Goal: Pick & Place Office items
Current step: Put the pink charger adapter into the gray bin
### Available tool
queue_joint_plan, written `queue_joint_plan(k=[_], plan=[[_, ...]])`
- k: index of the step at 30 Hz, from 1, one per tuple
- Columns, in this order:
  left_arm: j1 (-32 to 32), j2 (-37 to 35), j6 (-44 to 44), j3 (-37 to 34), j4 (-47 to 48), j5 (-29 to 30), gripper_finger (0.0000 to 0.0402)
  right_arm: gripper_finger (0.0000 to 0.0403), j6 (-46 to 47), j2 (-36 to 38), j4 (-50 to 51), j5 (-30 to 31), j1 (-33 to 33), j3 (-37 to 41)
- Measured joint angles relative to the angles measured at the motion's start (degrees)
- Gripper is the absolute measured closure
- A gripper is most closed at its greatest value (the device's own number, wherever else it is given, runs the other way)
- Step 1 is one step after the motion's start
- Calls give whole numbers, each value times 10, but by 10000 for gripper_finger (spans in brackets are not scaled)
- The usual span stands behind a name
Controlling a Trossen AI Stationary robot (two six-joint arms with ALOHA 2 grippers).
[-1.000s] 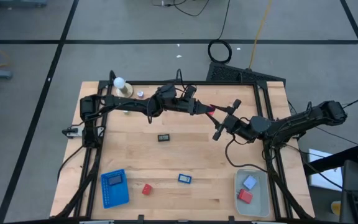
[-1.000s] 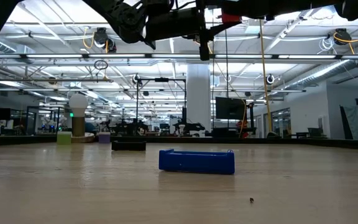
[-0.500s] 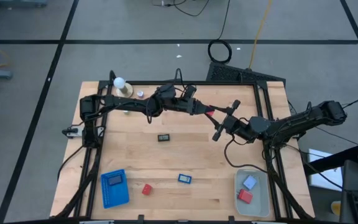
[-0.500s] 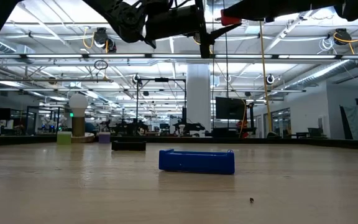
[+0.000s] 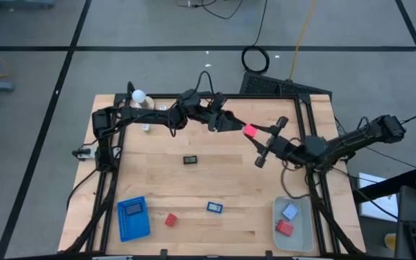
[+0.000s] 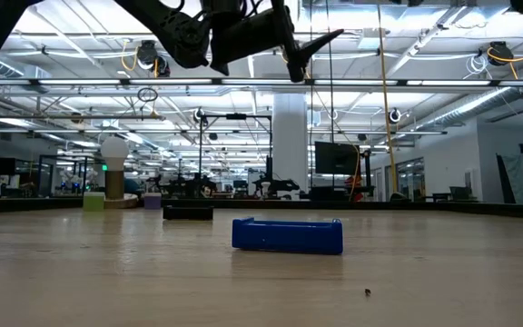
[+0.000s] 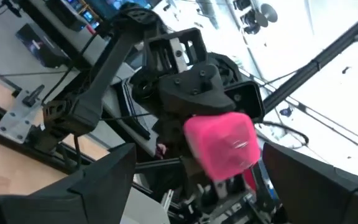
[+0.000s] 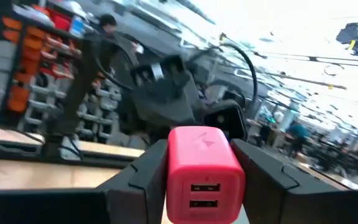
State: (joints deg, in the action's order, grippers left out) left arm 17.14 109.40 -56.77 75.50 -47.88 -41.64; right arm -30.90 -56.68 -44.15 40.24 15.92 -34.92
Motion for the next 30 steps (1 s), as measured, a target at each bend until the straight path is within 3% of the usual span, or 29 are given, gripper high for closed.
queue_joint_plan(k=[3, 8, 11, 18, 27, 30], plan=[[6, 0, 14, 0, -1, -11, 61, 256, 3, 29, 17, -18, 27, 0], [17, 0, 23, 0, 0, -49, 78, 256, 78, 81, 85, -148, 59, 0], [16, 0, 32, 0, -2, -58, 87, 256, 148, 109, 158, -213, 67, 0], [16, 0, 38, 0, -4, -70, 105, 256, 281, 129, 341, -300, 68, 0], [15, 0, 45, 0, -4, -79, 119, 256, 430, 119, 351, -606, 68, 0], [14, 0, 57, 0, -4, -78, 123, 256, 465, 121, 353, -677, 68, 0]])
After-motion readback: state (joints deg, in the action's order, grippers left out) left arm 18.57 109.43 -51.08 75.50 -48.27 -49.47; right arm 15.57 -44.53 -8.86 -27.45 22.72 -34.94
